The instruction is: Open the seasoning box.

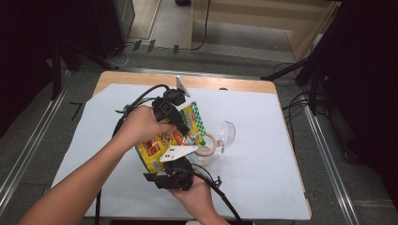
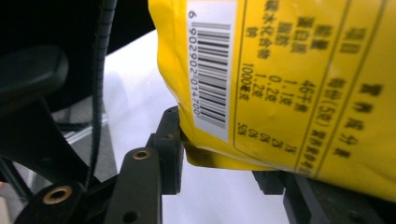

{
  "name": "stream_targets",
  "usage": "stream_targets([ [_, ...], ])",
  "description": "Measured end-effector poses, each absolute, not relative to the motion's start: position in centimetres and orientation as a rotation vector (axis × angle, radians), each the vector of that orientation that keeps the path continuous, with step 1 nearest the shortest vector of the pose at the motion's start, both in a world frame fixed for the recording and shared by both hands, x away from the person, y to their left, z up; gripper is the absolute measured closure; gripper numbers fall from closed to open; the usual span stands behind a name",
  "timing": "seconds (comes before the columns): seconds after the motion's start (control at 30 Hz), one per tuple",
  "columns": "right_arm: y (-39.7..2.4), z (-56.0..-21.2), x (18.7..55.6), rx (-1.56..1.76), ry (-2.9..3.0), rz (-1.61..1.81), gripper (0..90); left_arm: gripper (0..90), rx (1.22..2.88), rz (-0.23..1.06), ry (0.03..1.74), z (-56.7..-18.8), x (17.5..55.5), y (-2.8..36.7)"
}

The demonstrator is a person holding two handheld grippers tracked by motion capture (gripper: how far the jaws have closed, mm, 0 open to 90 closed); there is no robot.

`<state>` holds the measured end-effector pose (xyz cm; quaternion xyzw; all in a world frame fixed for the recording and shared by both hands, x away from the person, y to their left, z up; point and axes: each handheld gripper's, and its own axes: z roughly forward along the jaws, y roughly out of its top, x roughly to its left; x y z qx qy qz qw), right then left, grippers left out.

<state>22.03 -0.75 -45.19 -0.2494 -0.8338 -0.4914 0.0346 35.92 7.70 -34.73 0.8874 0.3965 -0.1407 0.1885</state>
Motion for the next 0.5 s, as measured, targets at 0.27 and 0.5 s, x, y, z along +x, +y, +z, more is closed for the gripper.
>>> stream_targets([
  [0.27,-0.94,-45.05,22.09,-0.784,-2.484,-1.54,63.6,80.3,2.494,-0.399,1.089,-34.5,35.94,7.99],
  [0.5,-1.67,-45.08,22.92,-0.824,-2.36,-1.568,64.1,81.3,2.492,-0.411,1.081,-34.21,35.73,8.21],
])
